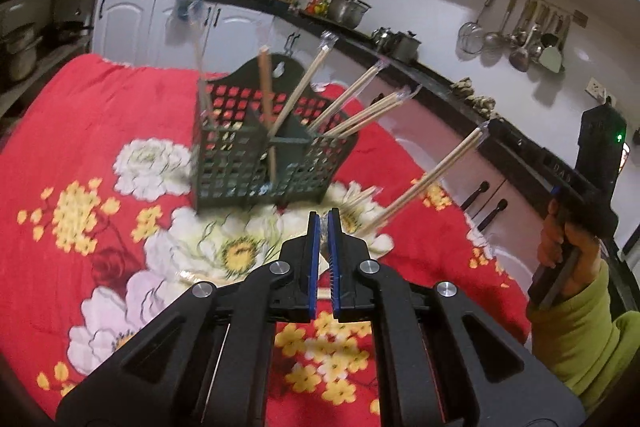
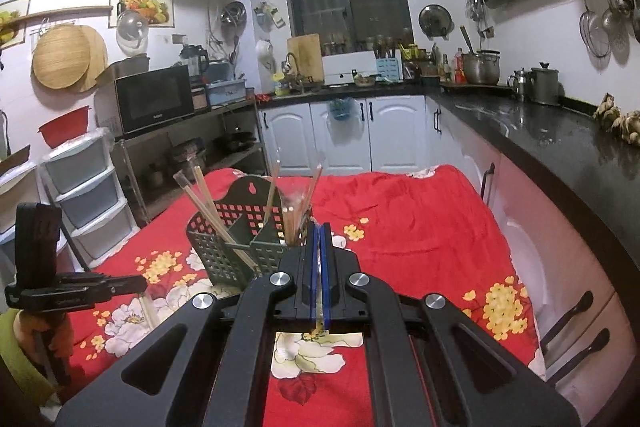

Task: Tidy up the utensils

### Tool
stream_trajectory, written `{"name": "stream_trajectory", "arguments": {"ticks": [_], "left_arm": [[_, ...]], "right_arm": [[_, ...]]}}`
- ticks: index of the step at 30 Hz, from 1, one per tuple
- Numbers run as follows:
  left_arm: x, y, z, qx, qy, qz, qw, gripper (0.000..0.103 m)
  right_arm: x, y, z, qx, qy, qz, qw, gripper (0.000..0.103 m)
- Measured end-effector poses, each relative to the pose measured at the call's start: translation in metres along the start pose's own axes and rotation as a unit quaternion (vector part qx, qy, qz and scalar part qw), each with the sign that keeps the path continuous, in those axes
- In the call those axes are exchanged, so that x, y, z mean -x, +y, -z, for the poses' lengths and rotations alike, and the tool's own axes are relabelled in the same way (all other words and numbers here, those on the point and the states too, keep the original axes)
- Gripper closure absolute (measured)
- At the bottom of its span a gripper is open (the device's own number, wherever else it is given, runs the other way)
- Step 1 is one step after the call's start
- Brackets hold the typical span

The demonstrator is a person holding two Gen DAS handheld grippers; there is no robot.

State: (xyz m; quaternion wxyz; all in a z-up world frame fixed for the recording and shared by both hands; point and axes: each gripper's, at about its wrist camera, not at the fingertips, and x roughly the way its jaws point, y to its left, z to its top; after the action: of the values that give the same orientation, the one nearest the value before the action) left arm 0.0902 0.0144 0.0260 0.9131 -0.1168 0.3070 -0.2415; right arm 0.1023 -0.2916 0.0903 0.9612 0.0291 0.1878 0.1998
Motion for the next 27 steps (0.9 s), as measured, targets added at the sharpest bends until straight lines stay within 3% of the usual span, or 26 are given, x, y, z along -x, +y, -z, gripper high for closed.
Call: {"name": "stream_trajectory", "arguments": {"ticks": [16,27], "left_arm": [[0.002,-0.038,-0.038,-0.042,-0.029,0.041,0.9979,0.101],[0.016,-0.054,-0.066,-0.071,-0.063,0.046,0.9944,0.101]], "right_arm": [[0.019,0.0,-0.02,0.01,-0.031,0.006,0.999,0.101],[0.023,0.008,-0.031,0.02,-0.043,-0.002,0.999,0.101]]}}
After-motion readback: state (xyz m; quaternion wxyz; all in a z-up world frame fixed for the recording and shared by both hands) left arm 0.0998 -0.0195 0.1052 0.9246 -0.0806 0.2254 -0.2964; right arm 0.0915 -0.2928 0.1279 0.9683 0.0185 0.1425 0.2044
